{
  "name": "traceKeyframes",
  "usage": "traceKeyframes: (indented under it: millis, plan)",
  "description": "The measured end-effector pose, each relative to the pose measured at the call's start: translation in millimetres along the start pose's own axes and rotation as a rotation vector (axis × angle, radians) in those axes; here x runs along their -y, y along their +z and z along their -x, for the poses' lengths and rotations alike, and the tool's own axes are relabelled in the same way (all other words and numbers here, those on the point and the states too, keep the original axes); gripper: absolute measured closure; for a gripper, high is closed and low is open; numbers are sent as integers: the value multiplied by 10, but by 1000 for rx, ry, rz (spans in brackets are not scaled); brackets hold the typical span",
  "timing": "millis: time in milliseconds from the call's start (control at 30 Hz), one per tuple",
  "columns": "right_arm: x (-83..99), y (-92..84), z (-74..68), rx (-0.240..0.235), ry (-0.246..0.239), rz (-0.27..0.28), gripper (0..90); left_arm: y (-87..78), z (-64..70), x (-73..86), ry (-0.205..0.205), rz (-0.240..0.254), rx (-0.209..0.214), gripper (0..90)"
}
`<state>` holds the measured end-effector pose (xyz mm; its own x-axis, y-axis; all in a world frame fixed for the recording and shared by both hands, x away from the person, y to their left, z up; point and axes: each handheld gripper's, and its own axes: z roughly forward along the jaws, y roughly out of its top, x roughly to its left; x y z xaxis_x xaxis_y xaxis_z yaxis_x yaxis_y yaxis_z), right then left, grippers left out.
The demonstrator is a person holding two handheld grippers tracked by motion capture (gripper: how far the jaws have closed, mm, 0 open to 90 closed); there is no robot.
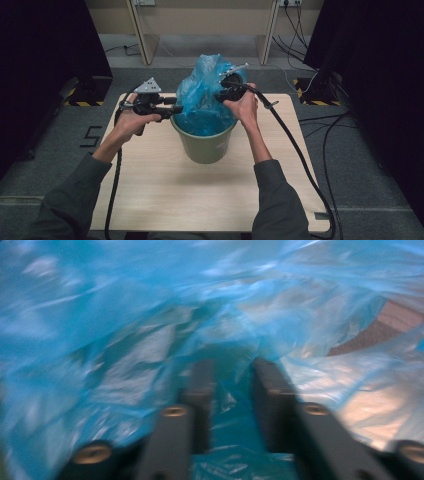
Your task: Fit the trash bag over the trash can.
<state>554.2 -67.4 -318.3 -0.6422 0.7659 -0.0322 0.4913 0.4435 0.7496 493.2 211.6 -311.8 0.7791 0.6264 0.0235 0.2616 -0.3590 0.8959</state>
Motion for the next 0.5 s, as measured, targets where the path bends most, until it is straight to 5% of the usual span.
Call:
traceKeyframes:
  millis: [100, 333, 400, 433, 500]
  plan:
    - [30, -63, -43, -20, -36, 21, 899, 52, 1, -213, -2, 35, -30, 360]
    - [177, -370, -314, -43, -142, 35, 900, 480, 28, -609, -51, 29, -56, 271]
    - [228, -433, -375, -56, -160, 45, 900, 614, 39, -640, -14, -5, -78, 344]
    - [255, -458, -400, -61, -160, 48, 900, 665, 21, -638, 4, -9, -97, 459]
    - [310, -500, -421, -57, -179, 52, 900, 705, -57, -600, -37, 14, -88, 663]
